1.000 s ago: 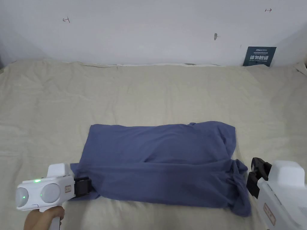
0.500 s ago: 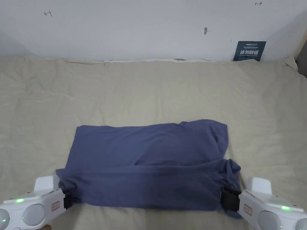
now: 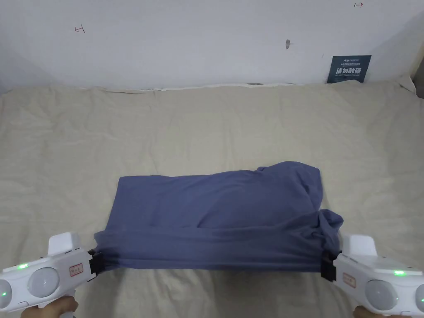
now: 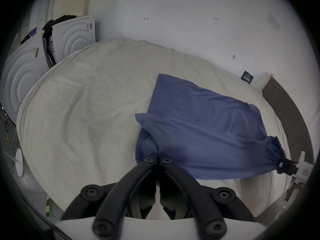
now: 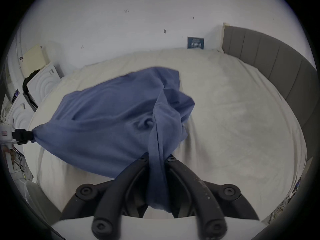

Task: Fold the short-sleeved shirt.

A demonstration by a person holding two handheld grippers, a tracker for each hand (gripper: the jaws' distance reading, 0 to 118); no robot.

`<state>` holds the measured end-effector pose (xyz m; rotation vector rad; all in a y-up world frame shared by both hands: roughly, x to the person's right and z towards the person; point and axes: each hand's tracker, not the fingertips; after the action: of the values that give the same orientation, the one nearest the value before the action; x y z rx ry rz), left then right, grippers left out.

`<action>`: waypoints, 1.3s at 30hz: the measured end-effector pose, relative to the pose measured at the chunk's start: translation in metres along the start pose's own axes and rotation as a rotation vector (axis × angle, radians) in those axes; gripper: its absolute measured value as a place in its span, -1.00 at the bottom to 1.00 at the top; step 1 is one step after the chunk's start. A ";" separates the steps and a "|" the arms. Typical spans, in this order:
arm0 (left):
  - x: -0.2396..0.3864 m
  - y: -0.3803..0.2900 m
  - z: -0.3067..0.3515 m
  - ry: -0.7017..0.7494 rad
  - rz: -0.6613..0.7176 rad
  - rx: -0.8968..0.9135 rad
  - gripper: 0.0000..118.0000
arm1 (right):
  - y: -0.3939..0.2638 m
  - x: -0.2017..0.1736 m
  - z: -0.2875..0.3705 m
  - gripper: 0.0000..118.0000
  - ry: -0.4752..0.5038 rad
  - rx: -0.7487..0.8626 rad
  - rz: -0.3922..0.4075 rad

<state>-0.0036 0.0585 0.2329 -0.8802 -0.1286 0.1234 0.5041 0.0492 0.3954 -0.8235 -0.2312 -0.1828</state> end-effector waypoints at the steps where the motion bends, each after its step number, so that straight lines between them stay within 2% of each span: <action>1: -0.003 -0.002 0.004 0.001 -0.002 0.003 -0.96 | -0.001 0.002 0.007 -0.76 0.011 0.009 -0.005; 7: -0.014 -0.040 0.033 -0.006 -0.009 -0.025 -0.96 | -0.038 0.017 0.048 -0.75 0.103 -0.006 -0.048; 16: -0.027 -0.116 0.021 0.064 -0.038 -0.201 -0.96 | -0.124 0.032 0.026 -0.75 0.066 -0.195 -0.108; 18: -0.025 -0.116 0.016 0.074 -0.043 -0.167 -0.96 | -0.127 0.030 0.028 -0.75 0.068 -0.149 -0.133; 20: -0.017 -0.108 0.018 0.105 -0.053 -0.195 -0.94 | -0.119 0.025 0.033 -0.74 0.057 -0.164 -0.124; 21: -0.013 -0.104 0.020 0.109 -0.074 -0.202 -0.86 | -0.115 0.023 0.037 -0.69 0.053 -0.163 -0.121; 22: -0.006 -0.100 0.026 0.108 -0.074 -0.199 -0.66 | -0.109 0.021 0.042 -0.53 0.048 -0.155 -0.120; 24: 0.004 -0.089 0.043 0.100 -0.071 -0.142 0.36 | -0.089 0.017 0.060 -0.11 0.033 -0.078 -0.112; 25: 0.008 -0.082 0.052 0.076 -0.070 -0.094 0.75 | -0.078 0.015 0.068 0.16 0.038 -0.041 -0.103; 26: 0.012 -0.072 0.060 0.055 -0.067 -0.036 0.97 | -0.064 0.011 0.078 0.57 0.042 0.002 -0.088; 27: 0.020 -0.061 0.072 0.041 -0.063 0.031 0.98 | -0.049 0.007 0.090 0.79 0.043 0.062 -0.070; 28: 0.028 -0.051 0.084 0.022 -0.069 0.086 0.95 | -0.035 0.003 0.102 0.88 0.043 0.125 -0.060; 33: 0.072 -0.003 0.135 -0.035 -0.112 0.364 0.95 | 0.026 -0.024 0.158 0.88 0.021 0.437 -0.011; 39: 0.109 0.020 0.158 0.022 -0.182 0.631 0.94 | 0.052 -0.049 0.186 0.88 -0.068 0.675 0.022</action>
<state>0.0774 0.2085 0.3232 -0.2380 -0.1381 -0.0187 0.4456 0.2257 0.4679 -0.1612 -0.3236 -0.0466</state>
